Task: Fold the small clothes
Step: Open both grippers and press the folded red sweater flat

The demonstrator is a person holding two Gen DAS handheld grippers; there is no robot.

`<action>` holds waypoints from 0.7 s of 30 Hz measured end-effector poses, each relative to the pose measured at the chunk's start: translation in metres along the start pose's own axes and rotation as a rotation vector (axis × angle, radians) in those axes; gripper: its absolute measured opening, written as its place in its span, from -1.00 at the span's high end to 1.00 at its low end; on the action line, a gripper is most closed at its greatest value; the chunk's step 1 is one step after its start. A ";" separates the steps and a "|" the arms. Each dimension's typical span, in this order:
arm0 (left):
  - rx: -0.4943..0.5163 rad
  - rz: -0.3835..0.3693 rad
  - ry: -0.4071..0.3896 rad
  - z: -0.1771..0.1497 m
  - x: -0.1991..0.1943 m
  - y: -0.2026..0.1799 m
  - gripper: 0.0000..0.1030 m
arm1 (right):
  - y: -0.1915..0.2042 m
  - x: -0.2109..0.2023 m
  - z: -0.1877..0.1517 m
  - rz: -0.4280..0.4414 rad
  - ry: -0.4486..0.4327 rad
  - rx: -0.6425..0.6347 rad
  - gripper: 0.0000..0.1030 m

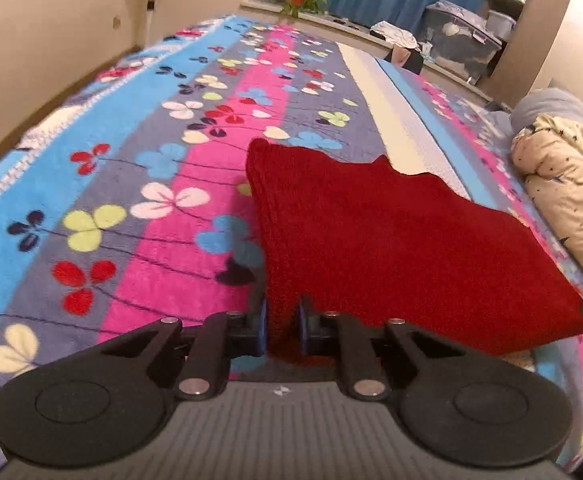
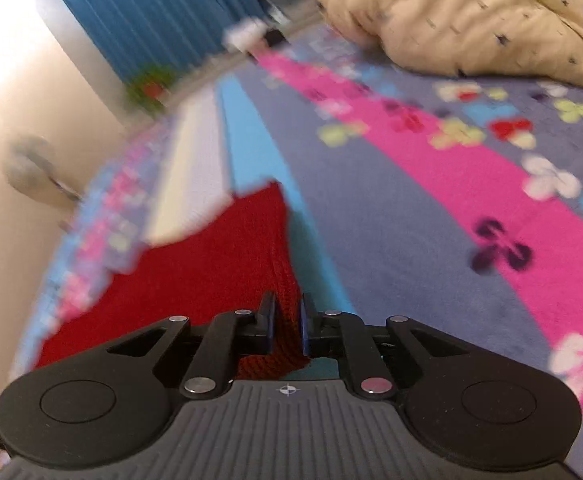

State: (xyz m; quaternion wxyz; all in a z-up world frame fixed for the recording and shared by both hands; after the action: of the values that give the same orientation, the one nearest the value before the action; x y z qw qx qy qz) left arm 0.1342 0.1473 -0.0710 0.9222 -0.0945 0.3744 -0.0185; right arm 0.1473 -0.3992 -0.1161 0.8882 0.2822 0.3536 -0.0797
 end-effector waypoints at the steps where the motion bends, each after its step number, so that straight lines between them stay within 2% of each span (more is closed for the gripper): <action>1: 0.009 0.027 0.029 -0.006 0.009 0.001 0.66 | -0.006 0.011 -0.007 -0.018 0.052 0.017 0.77; 2: 0.023 0.064 0.077 -0.014 0.020 0.003 0.61 | -0.010 0.021 -0.015 -0.037 0.101 0.032 0.71; 3: 0.037 0.101 0.113 -0.020 0.030 0.003 0.50 | -0.011 0.023 -0.020 -0.059 0.110 0.037 0.58; 4: 0.055 0.136 0.131 -0.023 0.035 0.004 0.28 | -0.011 0.021 -0.020 -0.081 0.090 0.029 0.49; 5: 0.074 0.164 0.111 -0.020 0.032 0.003 0.05 | -0.008 0.015 -0.018 -0.099 0.064 0.008 0.30; 6: 0.107 0.194 0.067 -0.016 0.023 -0.001 0.01 | -0.006 0.008 -0.014 -0.111 0.031 -0.018 0.22; 9: 0.248 0.222 -0.113 -0.006 -0.004 -0.021 0.00 | 0.003 -0.027 0.003 -0.152 -0.142 -0.083 0.18; 11: 0.289 0.209 -0.166 -0.005 -0.009 -0.033 0.00 | 0.010 -0.037 0.005 -0.125 -0.195 -0.119 0.10; 13: 0.318 0.182 -0.133 -0.010 0.002 -0.040 0.00 | 0.012 -0.032 -0.001 -0.073 -0.170 -0.110 0.10; 15: 0.340 0.204 -0.007 -0.026 0.026 -0.039 0.00 | 0.007 -0.017 -0.010 -0.073 -0.096 -0.099 0.10; 16: 0.352 0.227 0.077 -0.037 0.041 -0.035 -0.05 | 0.004 -0.004 -0.020 -0.096 -0.020 -0.120 0.10; 17: 0.344 0.237 0.115 -0.044 0.048 -0.033 -0.11 | 0.001 0.007 -0.027 -0.111 0.041 -0.137 0.09; 18: 0.323 0.246 0.110 -0.042 0.048 -0.033 -0.13 | -0.002 0.014 -0.034 -0.126 0.073 -0.146 0.06; 21: 0.289 0.231 0.065 -0.033 0.036 -0.038 -0.15 | 0.000 0.011 -0.030 -0.132 0.045 -0.145 -0.06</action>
State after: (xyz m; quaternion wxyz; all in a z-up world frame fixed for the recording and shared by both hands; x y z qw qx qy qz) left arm 0.1385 0.1007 -0.1111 0.9096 0.0833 0.4058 0.0308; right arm 0.1384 -0.3817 -0.1411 0.8910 0.1949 0.3962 -0.1058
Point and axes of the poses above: each gripper's, at about its wrist camera, not at the fingertips, and x roughly the way its jaws point, y to its left, z to its top, the point moved 7 cm from there along x, roughly the way its jaws point, and after that the axes turned 4 degrees about -y, right-handed, at the moved point
